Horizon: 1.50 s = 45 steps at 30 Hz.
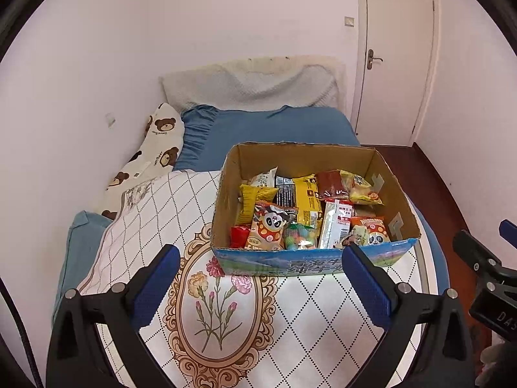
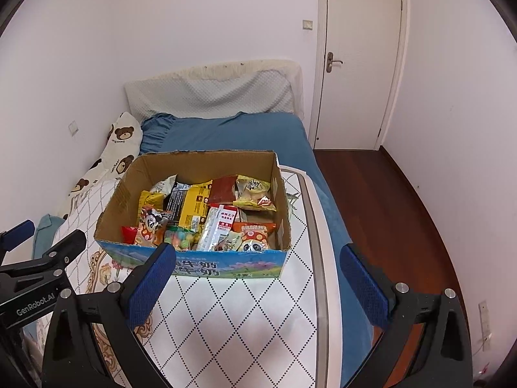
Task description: Organize snacks
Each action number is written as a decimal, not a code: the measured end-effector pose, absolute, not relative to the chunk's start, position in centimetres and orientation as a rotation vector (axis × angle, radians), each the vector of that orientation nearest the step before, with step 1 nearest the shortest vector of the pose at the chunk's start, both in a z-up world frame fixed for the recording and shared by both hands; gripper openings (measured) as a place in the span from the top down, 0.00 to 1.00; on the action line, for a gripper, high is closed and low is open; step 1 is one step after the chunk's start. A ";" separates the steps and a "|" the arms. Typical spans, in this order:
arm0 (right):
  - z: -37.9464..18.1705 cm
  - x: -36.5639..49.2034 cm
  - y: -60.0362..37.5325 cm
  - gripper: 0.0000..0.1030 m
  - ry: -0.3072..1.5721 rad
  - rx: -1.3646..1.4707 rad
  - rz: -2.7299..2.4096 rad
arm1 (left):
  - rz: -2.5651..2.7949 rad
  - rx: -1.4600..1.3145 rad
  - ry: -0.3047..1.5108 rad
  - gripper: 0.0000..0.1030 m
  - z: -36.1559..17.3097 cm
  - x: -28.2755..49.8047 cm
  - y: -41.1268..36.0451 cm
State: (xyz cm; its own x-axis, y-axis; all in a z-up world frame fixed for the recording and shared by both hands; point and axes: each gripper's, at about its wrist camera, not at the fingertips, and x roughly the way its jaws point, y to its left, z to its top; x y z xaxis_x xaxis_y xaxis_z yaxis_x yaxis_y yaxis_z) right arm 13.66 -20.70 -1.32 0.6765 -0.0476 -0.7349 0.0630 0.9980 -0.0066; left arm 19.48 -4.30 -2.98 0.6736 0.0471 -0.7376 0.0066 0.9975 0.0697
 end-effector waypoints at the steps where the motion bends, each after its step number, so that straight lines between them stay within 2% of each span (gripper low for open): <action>1: -1.4 13.7 -20.7 0.00 0.827 0.021 -0.061 | 0.021 0.067 0.833 0.00 -3.0 19.5 -4.3; 45: -0.5 13.5 -21.1 0.00 0.812 0.045 -0.070 | -0.002 0.037 0.824 0.00 -2.4 19.8 -4.6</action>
